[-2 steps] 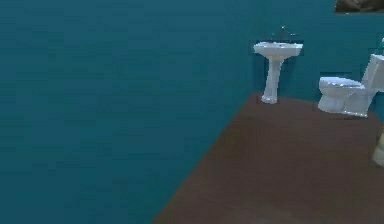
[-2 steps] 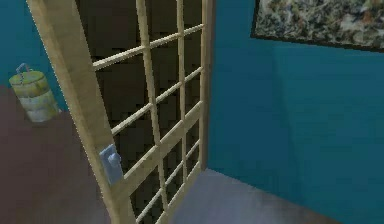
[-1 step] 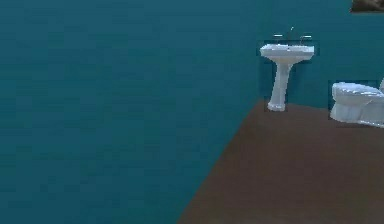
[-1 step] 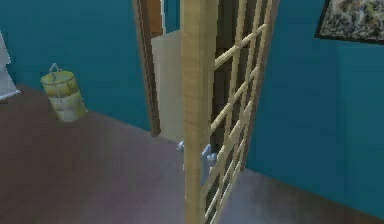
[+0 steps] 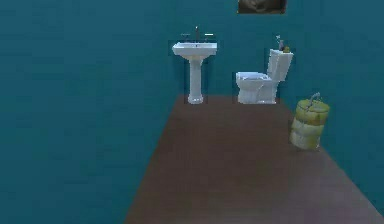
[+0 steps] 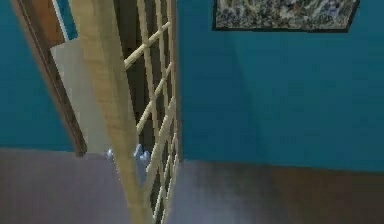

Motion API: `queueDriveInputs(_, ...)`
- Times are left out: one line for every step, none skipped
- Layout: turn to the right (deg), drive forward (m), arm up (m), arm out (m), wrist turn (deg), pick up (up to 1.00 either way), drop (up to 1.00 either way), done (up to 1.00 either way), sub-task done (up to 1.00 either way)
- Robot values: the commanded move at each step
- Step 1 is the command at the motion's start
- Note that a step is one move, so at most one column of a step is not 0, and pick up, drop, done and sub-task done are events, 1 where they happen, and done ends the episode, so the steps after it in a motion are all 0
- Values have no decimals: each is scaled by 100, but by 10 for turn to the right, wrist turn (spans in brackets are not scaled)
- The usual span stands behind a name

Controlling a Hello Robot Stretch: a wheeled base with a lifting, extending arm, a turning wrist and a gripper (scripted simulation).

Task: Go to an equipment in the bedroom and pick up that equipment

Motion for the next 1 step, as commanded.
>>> queueDriveInputs(0, 30, 0, 0, 0, 0, 0, 0, 0)
